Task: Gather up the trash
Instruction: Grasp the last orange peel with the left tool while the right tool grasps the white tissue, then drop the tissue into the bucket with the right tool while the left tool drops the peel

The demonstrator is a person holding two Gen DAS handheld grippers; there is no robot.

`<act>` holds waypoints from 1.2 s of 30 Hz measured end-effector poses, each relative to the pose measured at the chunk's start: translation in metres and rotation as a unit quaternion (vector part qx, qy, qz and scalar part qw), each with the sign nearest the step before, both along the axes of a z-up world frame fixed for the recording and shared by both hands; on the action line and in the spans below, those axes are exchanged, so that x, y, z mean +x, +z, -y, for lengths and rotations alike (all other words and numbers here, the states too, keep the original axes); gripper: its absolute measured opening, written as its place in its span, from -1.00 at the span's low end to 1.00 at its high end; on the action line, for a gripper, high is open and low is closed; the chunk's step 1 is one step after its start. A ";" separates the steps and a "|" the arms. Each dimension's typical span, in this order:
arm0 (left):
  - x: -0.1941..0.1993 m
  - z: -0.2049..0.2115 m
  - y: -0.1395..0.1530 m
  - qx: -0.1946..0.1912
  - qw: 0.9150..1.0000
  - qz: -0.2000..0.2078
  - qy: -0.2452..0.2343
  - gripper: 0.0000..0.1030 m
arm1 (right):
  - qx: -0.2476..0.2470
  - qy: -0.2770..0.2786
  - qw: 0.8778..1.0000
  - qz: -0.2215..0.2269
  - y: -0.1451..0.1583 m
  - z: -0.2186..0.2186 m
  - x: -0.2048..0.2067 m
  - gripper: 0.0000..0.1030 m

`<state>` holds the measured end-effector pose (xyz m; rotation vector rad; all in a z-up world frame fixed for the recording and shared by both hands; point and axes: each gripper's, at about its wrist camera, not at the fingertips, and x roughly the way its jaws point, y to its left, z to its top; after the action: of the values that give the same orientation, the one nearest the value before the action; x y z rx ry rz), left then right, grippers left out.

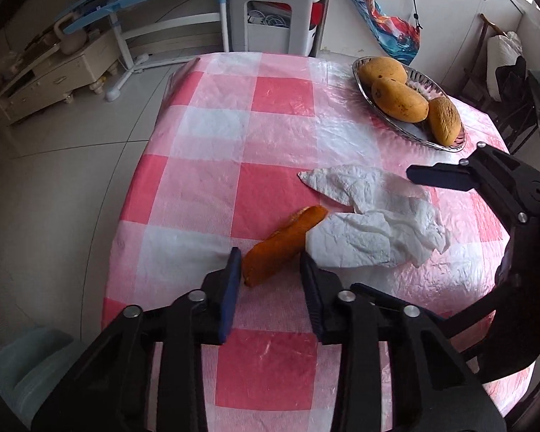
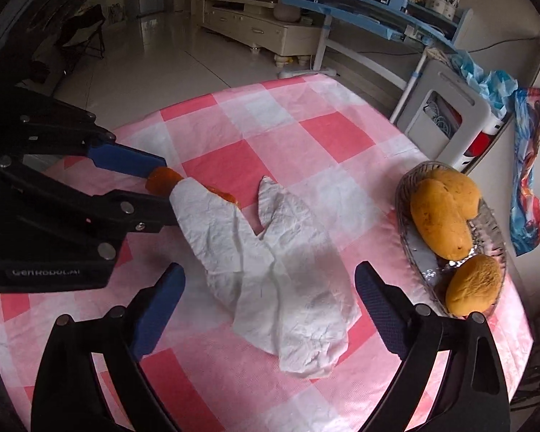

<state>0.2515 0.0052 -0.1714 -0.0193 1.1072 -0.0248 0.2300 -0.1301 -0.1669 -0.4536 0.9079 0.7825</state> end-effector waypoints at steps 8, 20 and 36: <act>-0.017 0.012 0.001 -0.005 0.999 0.003 -0.039 -0.73 | 0.033 -0.044 0.998 -0.022 0.008 0.033 -0.025 -0.80; -0.103 0.022 0.028 0.003 0.997 0.050 -0.051 -0.73 | 0.097 -0.032 0.994 -0.033 0.042 0.050 -0.136 -0.81; -0.228 0.027 0.060 0.031 0.993 0.096 -0.060 -0.73 | 0.139 0.029 0.986 -0.083 0.041 0.033 -0.257 -0.81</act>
<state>0.0233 -0.0217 -0.1113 0.1036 0.9147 -0.0970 -0.0267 -0.1629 -0.1261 -0.1709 0.9251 0.9947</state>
